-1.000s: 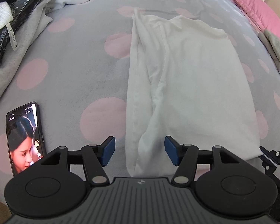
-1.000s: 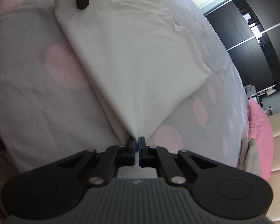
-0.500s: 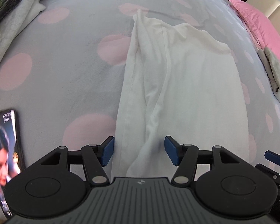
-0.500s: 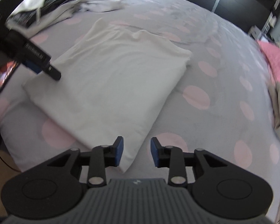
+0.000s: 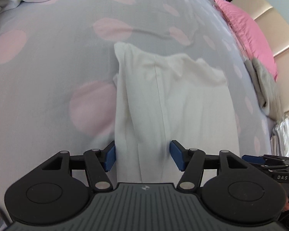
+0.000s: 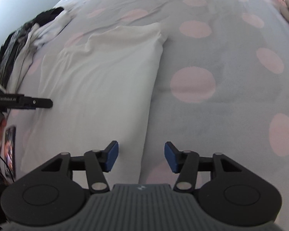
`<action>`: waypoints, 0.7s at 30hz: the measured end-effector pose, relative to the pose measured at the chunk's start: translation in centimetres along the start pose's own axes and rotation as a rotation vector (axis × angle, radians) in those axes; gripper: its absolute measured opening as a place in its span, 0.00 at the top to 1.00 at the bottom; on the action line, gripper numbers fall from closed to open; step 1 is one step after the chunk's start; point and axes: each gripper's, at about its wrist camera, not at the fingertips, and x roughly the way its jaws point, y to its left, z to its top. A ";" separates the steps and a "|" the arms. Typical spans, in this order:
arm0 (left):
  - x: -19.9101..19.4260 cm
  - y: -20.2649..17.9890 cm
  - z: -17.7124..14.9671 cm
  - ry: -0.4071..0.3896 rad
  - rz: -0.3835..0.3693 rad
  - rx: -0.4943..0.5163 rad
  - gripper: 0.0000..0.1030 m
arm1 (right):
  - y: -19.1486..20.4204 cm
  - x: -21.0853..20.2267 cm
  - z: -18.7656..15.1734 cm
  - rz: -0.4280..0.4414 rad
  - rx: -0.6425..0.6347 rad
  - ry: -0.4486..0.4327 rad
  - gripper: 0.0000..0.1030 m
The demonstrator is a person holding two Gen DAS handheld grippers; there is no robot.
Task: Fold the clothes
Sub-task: 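Grasp the folded white shirt with the left gripper while the right gripper grasps it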
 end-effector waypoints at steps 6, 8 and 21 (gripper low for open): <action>1.9 1.7 3.5 -0.005 -0.044 -0.026 0.45 | -2.0 3.2 4.5 0.088 0.127 -0.007 0.39; 2.5 2.1 4.6 -0.002 -0.065 -0.030 0.45 | -2.5 4.2 5.7 0.112 0.159 -0.009 0.39; 4.9 -0.7 7.9 0.097 -0.017 0.206 0.70 | -2.8 7.9 9.4 0.209 0.138 -0.037 0.51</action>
